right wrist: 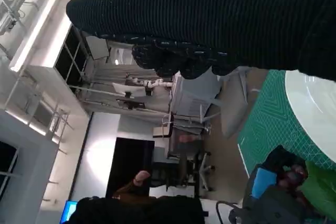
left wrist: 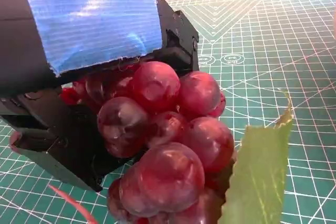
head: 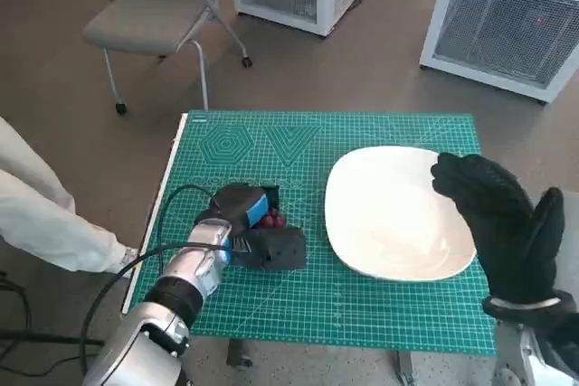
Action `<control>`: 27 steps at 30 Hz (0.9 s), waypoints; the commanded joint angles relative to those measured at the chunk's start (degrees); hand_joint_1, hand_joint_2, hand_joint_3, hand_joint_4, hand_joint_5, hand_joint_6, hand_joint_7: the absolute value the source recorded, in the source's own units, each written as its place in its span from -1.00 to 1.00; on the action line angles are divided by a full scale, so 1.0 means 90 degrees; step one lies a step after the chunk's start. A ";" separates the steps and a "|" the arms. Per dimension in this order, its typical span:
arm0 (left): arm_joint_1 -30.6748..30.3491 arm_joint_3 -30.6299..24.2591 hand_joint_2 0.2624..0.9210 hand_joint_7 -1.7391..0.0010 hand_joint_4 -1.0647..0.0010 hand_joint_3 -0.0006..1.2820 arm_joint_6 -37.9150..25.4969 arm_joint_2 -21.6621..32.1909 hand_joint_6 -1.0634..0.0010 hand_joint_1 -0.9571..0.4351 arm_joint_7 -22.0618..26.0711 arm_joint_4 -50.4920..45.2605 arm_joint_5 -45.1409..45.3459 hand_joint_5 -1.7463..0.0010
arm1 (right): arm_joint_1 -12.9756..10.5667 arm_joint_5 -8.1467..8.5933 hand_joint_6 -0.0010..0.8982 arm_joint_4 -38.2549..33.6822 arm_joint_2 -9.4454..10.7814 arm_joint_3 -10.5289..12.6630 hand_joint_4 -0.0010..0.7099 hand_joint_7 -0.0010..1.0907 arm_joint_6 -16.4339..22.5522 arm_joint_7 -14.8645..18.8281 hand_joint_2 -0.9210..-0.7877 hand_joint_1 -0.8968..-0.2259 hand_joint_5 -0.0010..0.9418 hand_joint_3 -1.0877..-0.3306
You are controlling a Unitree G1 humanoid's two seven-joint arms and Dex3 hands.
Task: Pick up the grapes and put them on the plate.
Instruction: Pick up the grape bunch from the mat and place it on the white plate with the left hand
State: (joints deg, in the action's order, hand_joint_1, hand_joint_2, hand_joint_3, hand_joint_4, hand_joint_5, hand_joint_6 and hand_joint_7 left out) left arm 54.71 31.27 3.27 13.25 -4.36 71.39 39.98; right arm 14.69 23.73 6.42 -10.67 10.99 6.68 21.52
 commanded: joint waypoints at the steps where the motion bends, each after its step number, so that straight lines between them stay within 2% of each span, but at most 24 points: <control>1: -0.0204 0.0008 0.11 -0.44 0.22 0.15 -0.0019 0.0034 -0.13 0.38 0.0095 0.0058 -0.0031 -0.91 | -0.0028 0.0000 -0.60 -0.0074 0.0019 -0.0024 0.03 0.94 -0.0067 -0.0008 -1.00 0.64 0.92 0.22; 5: -0.0172 0.0004 0.63 -0.20 0.07 -0.40 -0.0014 0.0094 -0.21 0.38 0.0138 -0.0023 -0.0027 -0.79 | -0.0044 0.0008 -0.60 -0.0041 0.0019 -0.0025 0.04 0.94 -0.0073 -0.0009 -1.00 0.63 0.92 0.22; 8: -0.0154 -0.0013 0.87 -0.12 0.02 -0.67 0.0003 0.0167 -0.27 0.38 0.0205 -0.0154 -0.0039 -0.74 | -0.0054 0.0026 -0.60 -0.0034 0.0015 -0.0018 0.04 0.94 -0.0070 0.0005 -1.00 0.63 0.92 0.22; 11: -0.0166 -0.0057 0.96 -0.09 -0.02 -0.76 0.0045 0.0287 -0.28 0.38 0.0305 -0.0432 -0.0075 -0.71 | -0.0052 0.0037 -0.60 -0.0054 0.0013 -0.0013 0.04 0.94 -0.0056 0.0018 -1.00 0.64 0.92 0.22; 16: -0.0332 -0.0212 0.99 -0.07 -0.03 -0.80 0.0167 0.0599 -0.30 0.38 0.0474 -0.1222 -0.0180 -0.70 | -0.0040 0.0036 -0.60 -0.0084 0.0015 -0.0015 0.04 0.94 -0.0033 0.0026 -1.00 0.64 0.92 0.22; 20: -0.0547 -0.0401 1.00 -0.16 -0.02 -0.82 0.0227 0.0849 -0.29 0.38 0.0529 -0.1960 -0.0266 -0.62 | -0.0026 0.0030 -0.60 -0.0096 0.0013 -0.0014 0.04 0.94 -0.0028 0.0022 -1.00 0.64 0.92 0.22; 27: -0.0934 -0.0729 0.98 -0.17 -0.25 -0.87 0.0014 0.1198 -0.24 0.38 0.0710 -0.3350 -0.0327 -0.49 | 0.0003 0.0013 -0.60 -0.0129 0.0023 -0.0023 0.04 0.94 -0.0001 0.0017 -1.00 0.64 0.92 0.22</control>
State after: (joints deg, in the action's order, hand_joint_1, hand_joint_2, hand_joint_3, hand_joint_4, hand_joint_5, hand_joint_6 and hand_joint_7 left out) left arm 47.53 26.37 4.16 22.32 0.97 46.53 37.84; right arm 14.99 24.03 6.19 -10.65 10.99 6.92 21.57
